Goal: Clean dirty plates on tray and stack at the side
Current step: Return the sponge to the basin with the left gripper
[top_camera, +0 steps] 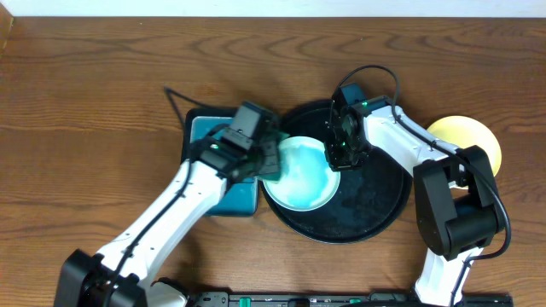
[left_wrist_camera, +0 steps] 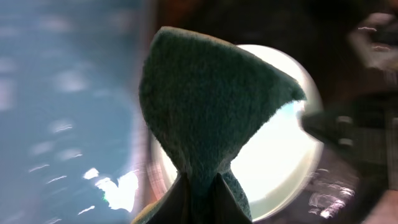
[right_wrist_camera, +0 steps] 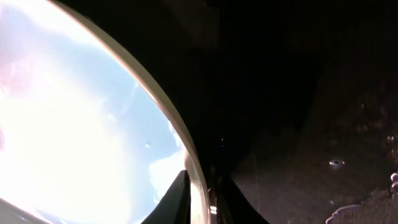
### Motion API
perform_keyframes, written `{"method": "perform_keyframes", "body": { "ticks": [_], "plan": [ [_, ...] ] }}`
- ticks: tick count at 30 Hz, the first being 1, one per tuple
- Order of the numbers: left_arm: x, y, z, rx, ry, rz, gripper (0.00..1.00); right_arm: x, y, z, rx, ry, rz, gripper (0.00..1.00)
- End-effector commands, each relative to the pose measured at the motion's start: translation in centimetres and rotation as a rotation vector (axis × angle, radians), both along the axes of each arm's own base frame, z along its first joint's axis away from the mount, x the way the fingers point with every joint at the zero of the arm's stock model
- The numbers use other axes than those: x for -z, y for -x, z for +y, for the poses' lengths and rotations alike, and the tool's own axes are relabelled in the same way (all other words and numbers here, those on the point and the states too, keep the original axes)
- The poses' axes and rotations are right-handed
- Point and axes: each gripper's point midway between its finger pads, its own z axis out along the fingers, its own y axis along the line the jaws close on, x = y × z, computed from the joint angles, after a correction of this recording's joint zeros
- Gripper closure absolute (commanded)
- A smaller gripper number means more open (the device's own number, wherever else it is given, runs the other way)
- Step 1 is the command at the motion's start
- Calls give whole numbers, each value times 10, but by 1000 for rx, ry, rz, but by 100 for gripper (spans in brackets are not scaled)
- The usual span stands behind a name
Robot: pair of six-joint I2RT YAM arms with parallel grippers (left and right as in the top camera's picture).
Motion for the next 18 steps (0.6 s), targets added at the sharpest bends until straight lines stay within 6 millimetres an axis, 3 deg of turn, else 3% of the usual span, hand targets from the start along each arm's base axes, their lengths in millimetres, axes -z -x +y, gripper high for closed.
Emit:
{"method": "perform_keyframes", "body": {
  "ticks": [1, 3, 8, 13, 18],
  "plan": [
    [0, -10, 49, -97, -135, -25, 92, 4, 1, 5, -12, 0, -7, 87],
    [7, -10, 68, -114, -172, 2, 93, 7, 1, 5, -12, -3, -12, 87],
    [24, -9, 85, -118, -211, 53, 93, 18, 10, 1, -12, 4, 5, 99],
    [40, -10, 94, -131, -252, 96, 93, 17, 11, 3, -5, -19, 13, 99],
    [53, -8, 96, -134, -267, 135, 92, 7, 9, 19, 34, -194, 55, 99]
  ]
}}
